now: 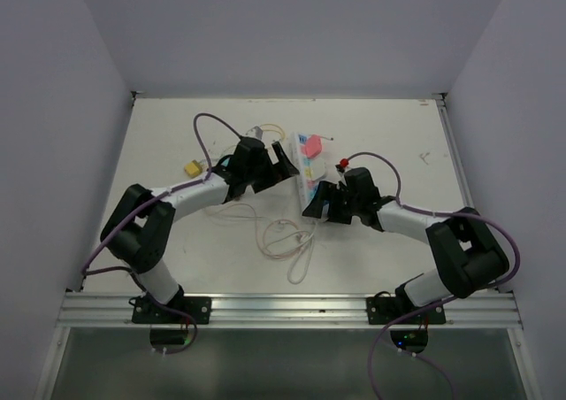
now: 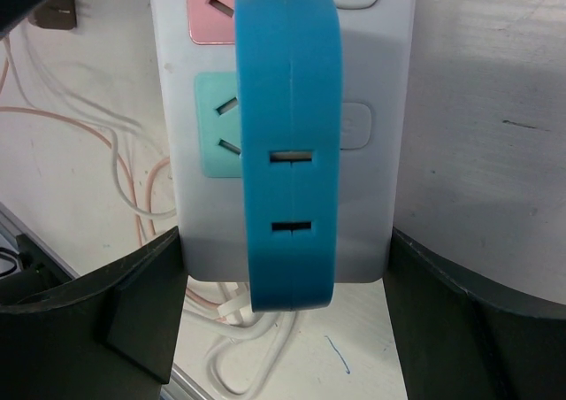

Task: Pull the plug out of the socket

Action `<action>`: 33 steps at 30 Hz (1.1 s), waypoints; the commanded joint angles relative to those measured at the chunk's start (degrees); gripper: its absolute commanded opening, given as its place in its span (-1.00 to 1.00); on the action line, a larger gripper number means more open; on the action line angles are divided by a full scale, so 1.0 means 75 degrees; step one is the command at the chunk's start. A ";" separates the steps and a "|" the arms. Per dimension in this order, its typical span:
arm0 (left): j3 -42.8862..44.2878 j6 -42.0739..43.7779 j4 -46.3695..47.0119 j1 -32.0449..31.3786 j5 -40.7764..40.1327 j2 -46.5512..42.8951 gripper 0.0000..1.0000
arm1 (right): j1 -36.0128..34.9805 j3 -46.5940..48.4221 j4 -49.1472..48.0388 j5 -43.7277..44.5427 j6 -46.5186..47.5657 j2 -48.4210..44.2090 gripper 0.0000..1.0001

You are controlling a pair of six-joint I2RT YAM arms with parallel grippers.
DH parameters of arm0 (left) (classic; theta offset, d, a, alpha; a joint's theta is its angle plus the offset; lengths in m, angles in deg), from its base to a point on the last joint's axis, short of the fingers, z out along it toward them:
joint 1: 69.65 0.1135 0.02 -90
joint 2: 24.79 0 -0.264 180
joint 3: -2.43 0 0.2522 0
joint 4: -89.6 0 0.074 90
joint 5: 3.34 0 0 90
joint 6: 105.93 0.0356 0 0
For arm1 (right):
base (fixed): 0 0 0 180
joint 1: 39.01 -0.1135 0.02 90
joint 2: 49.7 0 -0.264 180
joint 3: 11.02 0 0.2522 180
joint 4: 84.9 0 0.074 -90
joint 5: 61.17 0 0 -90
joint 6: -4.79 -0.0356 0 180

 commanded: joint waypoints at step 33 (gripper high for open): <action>0.0470 -0.0984 0.1300 -0.0171 0.0098 0.1613 -0.88 | -0.0208 -0.0410 0.1077 -0.0354 0.0408 0.0918 -0.95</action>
